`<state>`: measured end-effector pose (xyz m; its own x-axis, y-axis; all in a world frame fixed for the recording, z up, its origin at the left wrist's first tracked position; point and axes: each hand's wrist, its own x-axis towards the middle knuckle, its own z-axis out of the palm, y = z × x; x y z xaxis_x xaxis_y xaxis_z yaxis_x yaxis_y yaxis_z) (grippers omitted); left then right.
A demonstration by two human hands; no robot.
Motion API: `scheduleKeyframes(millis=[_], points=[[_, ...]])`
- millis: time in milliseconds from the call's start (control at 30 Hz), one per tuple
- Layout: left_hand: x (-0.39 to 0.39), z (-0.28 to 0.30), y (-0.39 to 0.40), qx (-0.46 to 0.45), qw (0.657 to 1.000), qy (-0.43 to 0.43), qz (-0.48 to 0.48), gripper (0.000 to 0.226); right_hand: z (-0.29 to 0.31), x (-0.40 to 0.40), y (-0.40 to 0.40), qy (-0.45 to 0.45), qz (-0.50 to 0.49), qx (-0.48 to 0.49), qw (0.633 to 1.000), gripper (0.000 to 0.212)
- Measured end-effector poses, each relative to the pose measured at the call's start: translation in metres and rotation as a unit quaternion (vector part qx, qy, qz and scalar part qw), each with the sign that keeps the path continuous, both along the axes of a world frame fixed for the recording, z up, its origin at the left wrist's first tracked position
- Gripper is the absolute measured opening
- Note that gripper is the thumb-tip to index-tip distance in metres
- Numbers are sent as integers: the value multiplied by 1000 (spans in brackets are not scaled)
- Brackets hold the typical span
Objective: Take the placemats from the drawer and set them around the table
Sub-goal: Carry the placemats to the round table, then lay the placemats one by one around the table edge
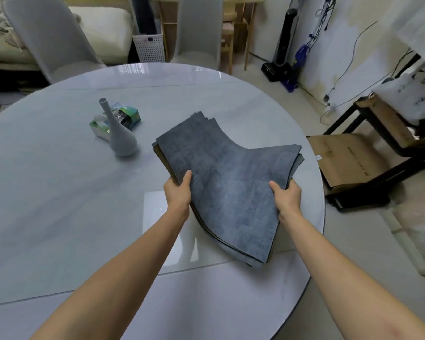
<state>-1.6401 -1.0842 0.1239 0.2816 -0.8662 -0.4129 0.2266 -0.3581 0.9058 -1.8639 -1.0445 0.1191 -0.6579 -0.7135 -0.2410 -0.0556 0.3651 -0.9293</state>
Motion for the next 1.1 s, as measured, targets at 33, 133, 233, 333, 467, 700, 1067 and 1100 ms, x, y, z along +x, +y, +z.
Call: scheduleKeyframes(millis=[33,133,233,333,467,700,1067,1100], points=[[-2,-2,-7,-2,1000,8,16,41,-4,-6,-10,-12,4,-1,1000,35],[-1,-21,-29,9,999,13,35,42,-16,-20,-33,-16,0,13,1000,37],[8,-45,-31,80,996,-4,-40,53,-43,-32,-33,25,15,158,987,49],[18,-69,-12,186,976,-61,-95,52,-72,-37,-18,25,94,263,960,45],[12,-87,1,186,972,-98,-107,46,-80,-25,-8,57,117,275,953,47],[-8,-93,8,198,980,-33,-18,57,-91,-3,8,-11,23,236,972,58],[-10,-83,0,223,973,50,31,51,-86,-7,25,-58,-31,247,967,4],[-9,-84,0,218,973,53,43,42,-85,-8,24,-61,-25,233,970,4]])
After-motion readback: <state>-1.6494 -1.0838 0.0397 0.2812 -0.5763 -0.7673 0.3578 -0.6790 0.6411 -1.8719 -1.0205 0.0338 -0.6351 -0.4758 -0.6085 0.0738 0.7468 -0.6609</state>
